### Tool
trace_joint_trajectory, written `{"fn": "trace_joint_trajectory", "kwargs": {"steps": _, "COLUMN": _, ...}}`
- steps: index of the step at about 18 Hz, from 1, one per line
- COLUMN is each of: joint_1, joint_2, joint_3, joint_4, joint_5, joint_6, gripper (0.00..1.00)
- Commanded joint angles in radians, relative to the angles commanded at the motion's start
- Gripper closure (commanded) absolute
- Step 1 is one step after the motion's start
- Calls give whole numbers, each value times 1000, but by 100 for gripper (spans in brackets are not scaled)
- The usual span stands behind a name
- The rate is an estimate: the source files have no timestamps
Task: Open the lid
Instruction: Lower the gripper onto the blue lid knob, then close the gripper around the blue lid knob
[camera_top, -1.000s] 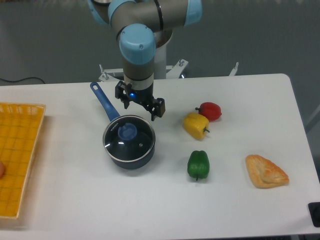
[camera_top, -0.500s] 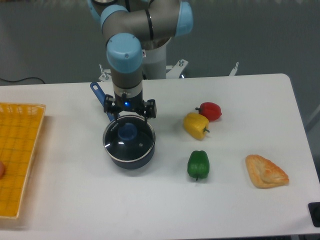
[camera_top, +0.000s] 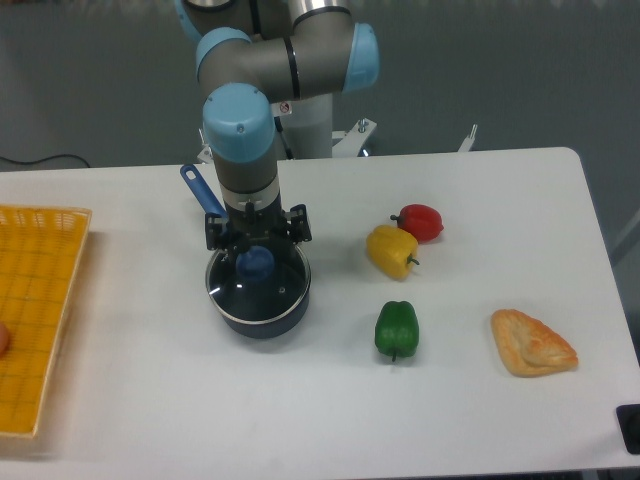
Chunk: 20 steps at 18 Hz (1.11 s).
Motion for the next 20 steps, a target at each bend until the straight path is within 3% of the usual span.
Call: {"fn": "trace_joint_trajectory", "kwargs": {"steps": 20, "joint_1": -23, "joint_2": -32, "joint_3": -24, "joint_4": 23, "joint_5": 23, "joint_6": -3, "gripper": 0}}
